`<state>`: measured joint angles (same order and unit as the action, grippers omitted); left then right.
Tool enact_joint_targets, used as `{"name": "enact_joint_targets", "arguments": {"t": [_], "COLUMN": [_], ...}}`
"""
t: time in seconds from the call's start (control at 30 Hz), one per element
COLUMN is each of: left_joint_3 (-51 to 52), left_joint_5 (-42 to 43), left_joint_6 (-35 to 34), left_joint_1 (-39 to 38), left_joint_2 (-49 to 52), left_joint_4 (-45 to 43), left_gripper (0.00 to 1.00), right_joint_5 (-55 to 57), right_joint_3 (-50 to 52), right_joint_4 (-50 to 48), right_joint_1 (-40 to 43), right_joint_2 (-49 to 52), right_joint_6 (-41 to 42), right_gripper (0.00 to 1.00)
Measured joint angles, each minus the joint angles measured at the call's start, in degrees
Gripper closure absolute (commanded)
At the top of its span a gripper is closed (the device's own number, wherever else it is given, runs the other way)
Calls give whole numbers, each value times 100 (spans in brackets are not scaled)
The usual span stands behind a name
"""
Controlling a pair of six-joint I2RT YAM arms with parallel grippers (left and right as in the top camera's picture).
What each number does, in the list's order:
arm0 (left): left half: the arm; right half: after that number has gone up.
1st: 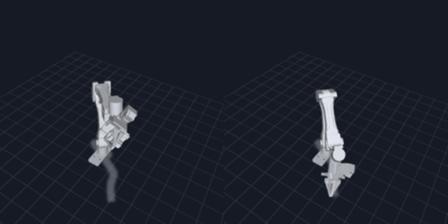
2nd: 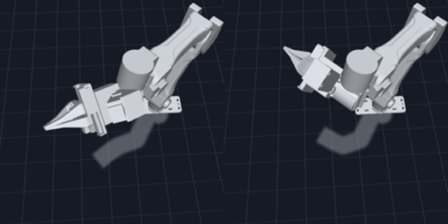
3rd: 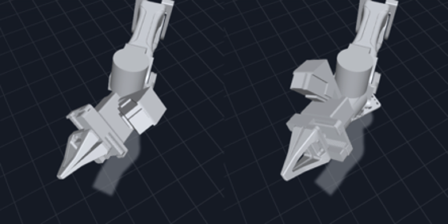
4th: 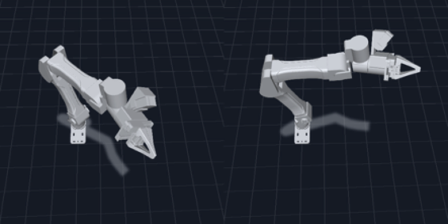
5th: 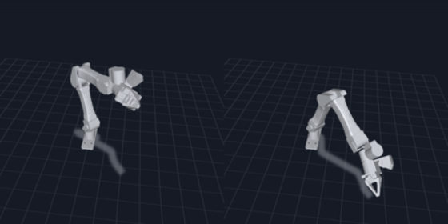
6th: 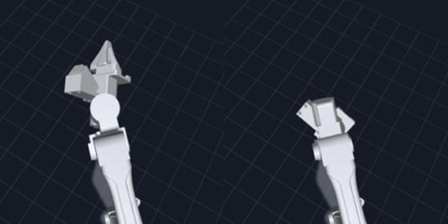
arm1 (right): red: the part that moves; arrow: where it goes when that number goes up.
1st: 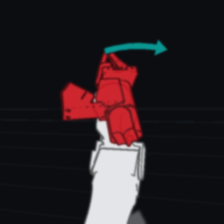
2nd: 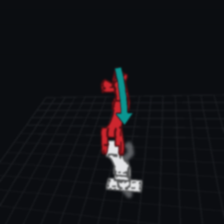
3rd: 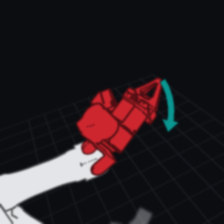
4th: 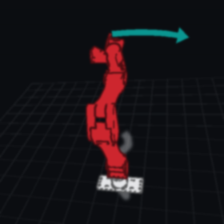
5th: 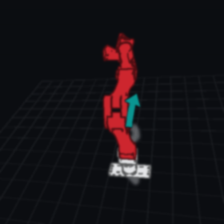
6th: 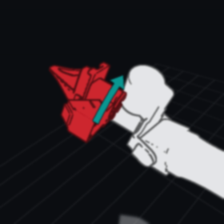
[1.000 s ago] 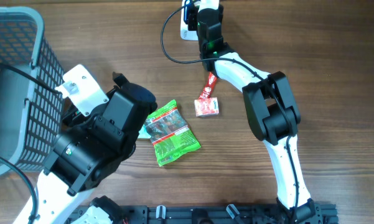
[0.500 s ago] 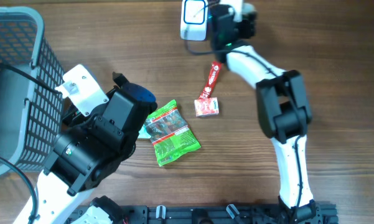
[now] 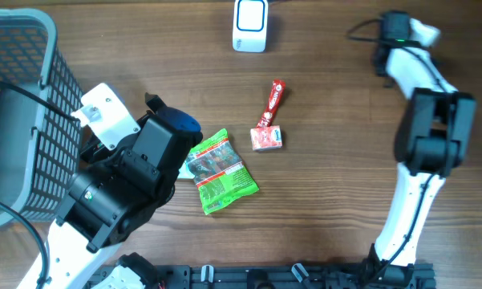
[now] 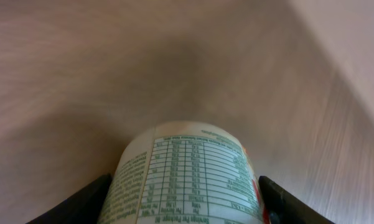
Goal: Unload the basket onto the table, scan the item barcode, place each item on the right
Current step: 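Carry the jar right and set it on the table's right edge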
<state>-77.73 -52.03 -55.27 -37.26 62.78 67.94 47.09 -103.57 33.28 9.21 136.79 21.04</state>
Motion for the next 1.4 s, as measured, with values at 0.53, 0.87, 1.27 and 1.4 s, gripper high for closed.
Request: {"name": "enact_joint_targets", "arguments": {"t": [0.53, 0.87, 1.27, 1.4], "left_joint_3": [0, 0, 0, 0], "left_joint_5": [0, 0, 0, 0], "left_joint_6": [0, 0, 0, 0], "left_joint_1": [0, 0, 0, 2], "left_joint_2": [0, 0, 0, 0], "left_joint_4": [2, 2, 0, 0], "left_gripper": [0, 0, 0, 0], "right_joint_5": [-4476, -4900, -5890, -5746], "right_joint_3": [-4, -4, -345, -302], "right_joint_4": [1497, 1814, 2328, 2369], "right_joint_1": [3042, 3117, 396, -1058], "right_joint_2": [-717, -1408, -3799, -3189], "right_joint_6": [1725, 1864, 964, -46], "right_gripper": [1, 0, 0, 0]}}
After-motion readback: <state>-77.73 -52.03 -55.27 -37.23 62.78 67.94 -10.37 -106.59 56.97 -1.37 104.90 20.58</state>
